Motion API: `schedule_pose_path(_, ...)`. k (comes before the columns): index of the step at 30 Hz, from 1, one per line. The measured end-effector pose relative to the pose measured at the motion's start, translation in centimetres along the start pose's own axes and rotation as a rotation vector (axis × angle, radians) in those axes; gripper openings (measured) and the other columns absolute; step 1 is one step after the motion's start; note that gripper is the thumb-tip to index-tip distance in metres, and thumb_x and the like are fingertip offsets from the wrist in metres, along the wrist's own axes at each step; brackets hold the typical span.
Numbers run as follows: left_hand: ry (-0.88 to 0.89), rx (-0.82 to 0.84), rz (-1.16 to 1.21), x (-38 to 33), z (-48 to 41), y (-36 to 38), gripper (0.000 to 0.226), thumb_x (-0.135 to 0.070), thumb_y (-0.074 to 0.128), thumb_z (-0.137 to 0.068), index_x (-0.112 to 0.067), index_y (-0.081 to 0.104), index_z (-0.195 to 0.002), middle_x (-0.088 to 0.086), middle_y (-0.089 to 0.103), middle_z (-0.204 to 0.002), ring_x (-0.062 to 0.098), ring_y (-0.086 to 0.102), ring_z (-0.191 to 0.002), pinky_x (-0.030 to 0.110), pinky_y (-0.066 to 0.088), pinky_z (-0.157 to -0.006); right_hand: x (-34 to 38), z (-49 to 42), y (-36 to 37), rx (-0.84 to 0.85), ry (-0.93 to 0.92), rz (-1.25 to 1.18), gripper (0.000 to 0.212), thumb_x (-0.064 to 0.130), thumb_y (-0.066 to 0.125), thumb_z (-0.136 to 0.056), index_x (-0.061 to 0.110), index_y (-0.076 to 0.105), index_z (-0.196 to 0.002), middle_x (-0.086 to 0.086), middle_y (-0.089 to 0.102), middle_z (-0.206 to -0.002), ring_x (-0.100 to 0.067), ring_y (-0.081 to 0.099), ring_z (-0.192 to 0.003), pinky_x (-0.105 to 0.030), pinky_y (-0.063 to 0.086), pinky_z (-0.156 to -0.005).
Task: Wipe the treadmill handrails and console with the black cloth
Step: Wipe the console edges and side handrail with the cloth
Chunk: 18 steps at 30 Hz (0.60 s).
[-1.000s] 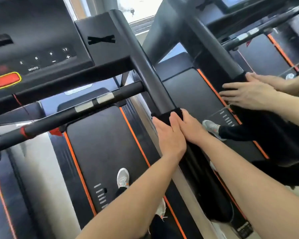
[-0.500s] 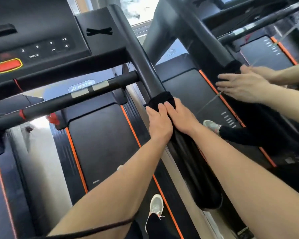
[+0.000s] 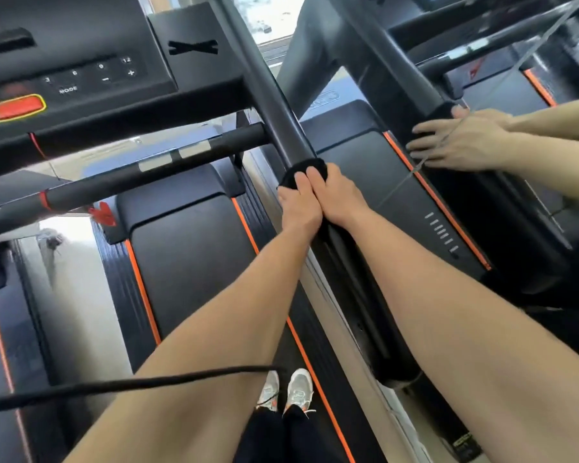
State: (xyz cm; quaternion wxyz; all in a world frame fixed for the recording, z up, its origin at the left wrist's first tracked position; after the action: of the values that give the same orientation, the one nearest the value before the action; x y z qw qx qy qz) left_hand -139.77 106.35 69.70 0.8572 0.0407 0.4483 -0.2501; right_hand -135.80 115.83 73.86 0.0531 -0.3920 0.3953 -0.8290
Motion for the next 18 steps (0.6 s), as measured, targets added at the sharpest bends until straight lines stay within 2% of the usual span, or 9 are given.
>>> schedule_pose_path(3, 0.027, 0.026, -0.029, -0.7, -0.1, -0.1, 0.072, -0.059, 0.018, -0.101, -0.007, 0.02, -0.15, 0.014, 0.041, -0.149, 0.032, 0.046, -0.129, 0.035, 0.033, -0.094, 0.4, -0.7, 0.0, 0.02, -0.005, 0.02, 0.06, 0.056, 0.034, -0.1, 0.011, 0.04, -0.14, -0.015, 0.058, -0.134, -0.036, 0.055, -0.12, -0.041, 0.041, -0.094)
schedule_pose_path(8, 0.042, 0.07, -0.107, 3.7, 4.6, 1.4, 0.074, -0.059, 0.016, -0.101, -0.01, 0.005, -0.156, 0.015, 0.03, -0.159, 0.033, 0.038, -0.14, 0.046, 0.031, -0.113, -3.7, 4.5, -0.1, 0.027, -0.04, 0.019, 0.06, 0.055, 0.035, -0.099, 0.023, 0.032, -0.149, -0.008, 0.055, -0.138, -0.03, 0.054, -0.122, -0.045, 0.044, -0.1)
schedule_pose_path(10, 0.033, 0.091, -0.112, 6.3, 8.0, 2.5, 0.073, -0.054, 0.018, -0.102, -0.01, 0.0, -0.157, 0.012, 0.019, -0.164, 0.028, 0.029, -0.146, 0.039, 0.025, -0.117, -6.4, 8.1, -0.1, 0.033, -0.009, 0.018, 0.06, 0.056, 0.036, -0.097, 0.026, 0.033, -0.149, -0.008, 0.055, -0.14, -0.03, 0.054, -0.125, -0.048, 0.043, -0.102)
schedule_pose_path(12, 0.045, 0.112, -0.114, 8.6, 12.3, 3.4, 0.07, -0.051, 0.021, -0.103, -0.012, -0.002, -0.157, 0.007, 0.015, -0.165, 0.024, 0.028, -0.146, 0.031, 0.025, -0.112, -9.4, 12.2, -0.4, 0.024, 0.017, 0.008, 0.057, 0.055, 0.037, -0.098, 0.028, 0.035, -0.147, -0.005, 0.055, -0.141, -0.028, 0.053, -0.127, -0.047, 0.043, -0.103)
schedule_pose_path(13, 0.052, 0.127, -0.122, 9.6, 14.2, 3.8, 0.07, -0.051, 0.021, -0.103, -0.015, -0.003, -0.157, 0.006, 0.014, -0.165, 0.025, 0.029, -0.146, 0.033, 0.027, -0.111, -10.7, 14.1, -0.5, 0.028, 0.025, 0.001, 0.055, 0.055, 0.037, -0.098, 0.029, 0.035, -0.146, -0.003, 0.055, -0.141, -0.026, 0.053, -0.127, -0.047, 0.043, -0.104)
schedule_pose_path(16, 0.041, 0.141, -0.124, 11.2, 16.5, 4.5, 0.072, -0.054, 0.022, -0.101, -0.016, -0.003, -0.157, 0.007, 0.019, -0.164, 0.026, 0.032, -0.144, 0.037, 0.029, -0.113, -12.5, 16.7, -0.5, 0.049, 0.025, -0.01, 0.058, 0.062, 0.033, -0.094, 0.03, 0.04, -0.142, -0.004, 0.058, -0.137, -0.027, 0.055, -0.125, -0.047, 0.044, -0.103)
schedule_pose_path(18, 0.01, 0.071, -0.102, 10.4, 14.4, 4.3, 0.07, -0.053, 0.024, -0.101, -0.012, 0.009, -0.155, 0.012, 0.032, -0.158, 0.03, 0.039, -0.139, 0.039, 0.032, -0.109, -11.5, 14.5, -0.6, 0.053, 0.034, 0.014, 0.055, 0.058, 0.034, -0.098, 0.022, 0.045, -0.138, -0.009, 0.062, -0.133, -0.033, 0.056, -0.123, -0.04, 0.042, -0.097)
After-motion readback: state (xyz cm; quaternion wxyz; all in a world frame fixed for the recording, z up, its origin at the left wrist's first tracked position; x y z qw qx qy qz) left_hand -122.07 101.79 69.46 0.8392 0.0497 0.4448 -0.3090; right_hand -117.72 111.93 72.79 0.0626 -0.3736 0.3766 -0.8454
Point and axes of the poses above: each hand's wrist, its own z-axis away from the middle knuckle, its own y-axis out of the palm, x = y × z, the point moved 8 cm from there along -z, towards the middle knuckle
